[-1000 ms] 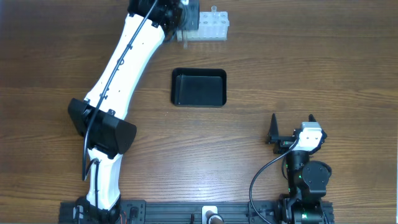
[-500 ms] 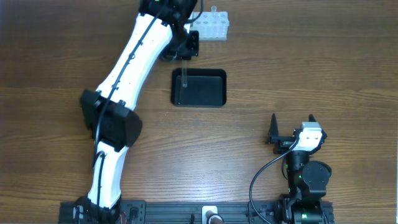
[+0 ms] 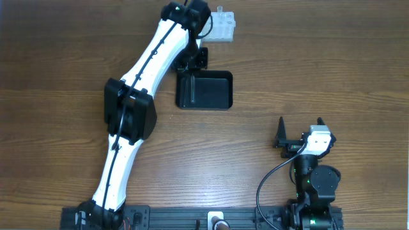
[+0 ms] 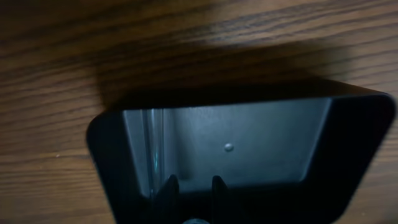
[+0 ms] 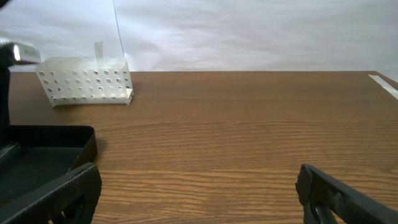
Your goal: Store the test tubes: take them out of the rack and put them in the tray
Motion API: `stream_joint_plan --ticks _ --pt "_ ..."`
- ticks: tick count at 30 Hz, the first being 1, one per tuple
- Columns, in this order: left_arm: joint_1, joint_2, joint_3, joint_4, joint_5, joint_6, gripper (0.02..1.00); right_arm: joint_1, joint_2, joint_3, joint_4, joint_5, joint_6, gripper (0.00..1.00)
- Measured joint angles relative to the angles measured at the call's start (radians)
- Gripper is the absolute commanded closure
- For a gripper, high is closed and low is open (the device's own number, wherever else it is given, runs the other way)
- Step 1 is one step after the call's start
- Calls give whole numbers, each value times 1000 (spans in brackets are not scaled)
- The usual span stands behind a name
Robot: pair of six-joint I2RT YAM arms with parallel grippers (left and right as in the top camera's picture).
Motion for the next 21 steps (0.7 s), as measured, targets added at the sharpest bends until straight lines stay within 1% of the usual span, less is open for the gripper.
stream_joint_plan --ticks 7,17,19,21 --pt "0 51 0 2 16 0 961 0 0 0 0 0 -1 9" --pt "0 106 0 58 29 -3 932 0 0 0 0 0 -1 9" --pt "0 113 0 61 30 -3 888 0 0 0 0 0 0 7" --pt "0 119 0 60 33 -3 772 0 0 0 0 0 0 9"
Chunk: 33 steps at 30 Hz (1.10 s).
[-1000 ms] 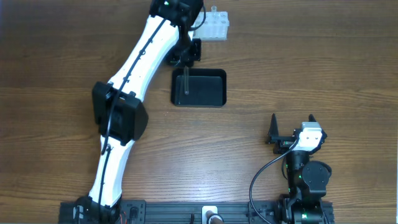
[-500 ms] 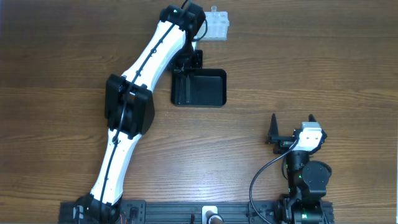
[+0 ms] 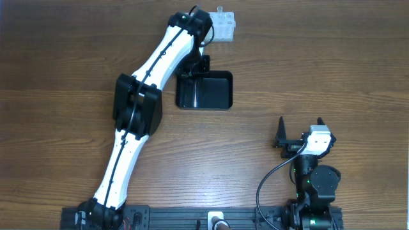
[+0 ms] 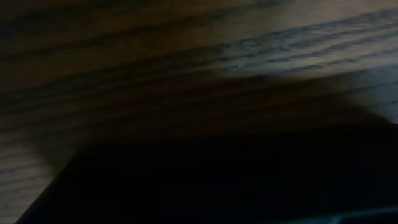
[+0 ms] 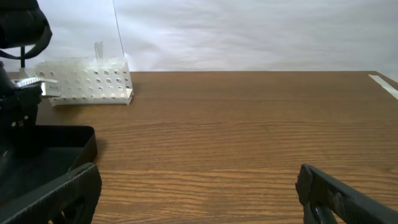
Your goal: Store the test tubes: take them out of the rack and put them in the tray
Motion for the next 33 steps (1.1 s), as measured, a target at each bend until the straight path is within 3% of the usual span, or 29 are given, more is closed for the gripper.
stream_joint_plan --ticks 3,16,19,25,33 --pt "0 10 0 7 3 -2 656 0 0 0 0 0 0 7" --pt "0 -31 0 14 -3 -6 511 0 0 0 0 0 0 7" --pt "0 -113 -1 16 -25 -6 463 0 0 0 0 0 0 9" --pt "3 -338 0 19 -91 -5 264 0 0 0 0 0 0 7" --pt "6 -516 -4 32 -198 -7 115 0 0 0 0 0 0 9"
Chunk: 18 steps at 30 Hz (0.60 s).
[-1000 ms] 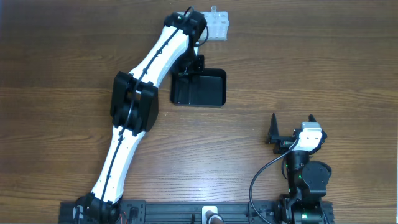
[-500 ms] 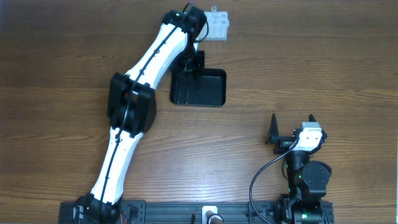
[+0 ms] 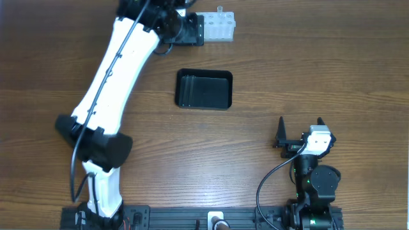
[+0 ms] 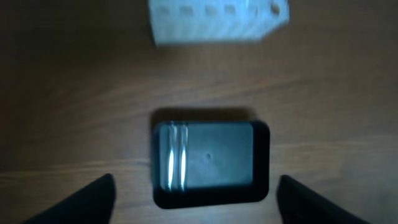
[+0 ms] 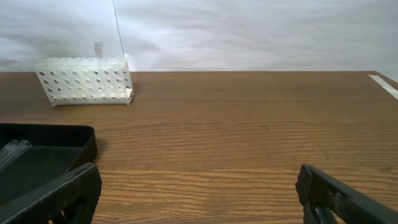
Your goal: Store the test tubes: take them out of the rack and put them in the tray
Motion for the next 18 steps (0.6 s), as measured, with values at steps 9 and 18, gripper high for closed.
stream_joint_plan --ticks 9,18 --pt "2 -341 -412 339 -113 0 20 0 0 0 0 0 0 7" --pt "20 -815 -975 565 -145 0 20 0 0 0 0 0 0 9"
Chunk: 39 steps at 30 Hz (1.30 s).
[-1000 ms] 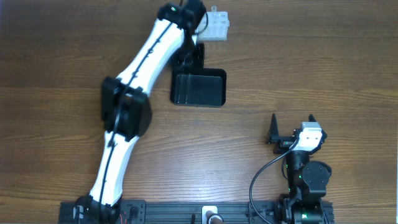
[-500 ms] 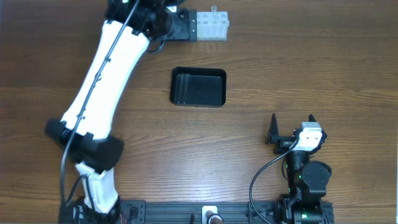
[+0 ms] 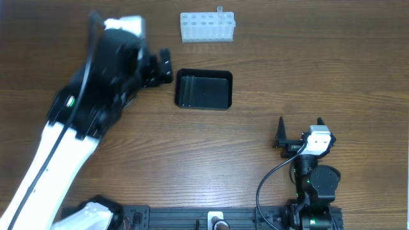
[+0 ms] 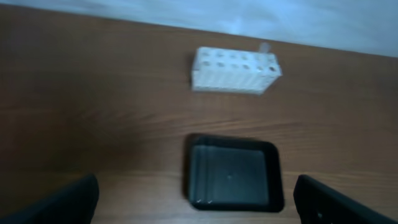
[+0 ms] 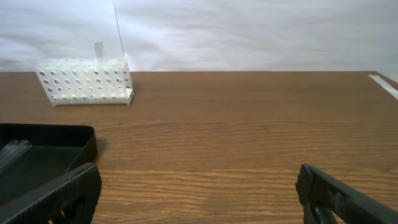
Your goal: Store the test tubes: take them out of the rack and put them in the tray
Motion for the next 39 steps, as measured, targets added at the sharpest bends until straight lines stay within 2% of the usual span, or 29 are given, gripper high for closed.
stream_joint_plan --ticks 9,17,23,31,39 --pt "218 -426 -531 460 -1 16 20 0 0 0 0 0 1 7" --pt "414 -745 -933 824 104 84 18 0 0 0 0 0 0 7" --pt "506 -975 -1177 1021 180 100 20 0 0 0 0 0 -1 9" --pt "527 -1198 -1342 1025 224 103 20 0 0 0 0 0 0 7" --pt "527 -1259 -1387 797 230 106 20 0 0 0 0 0 0 9"
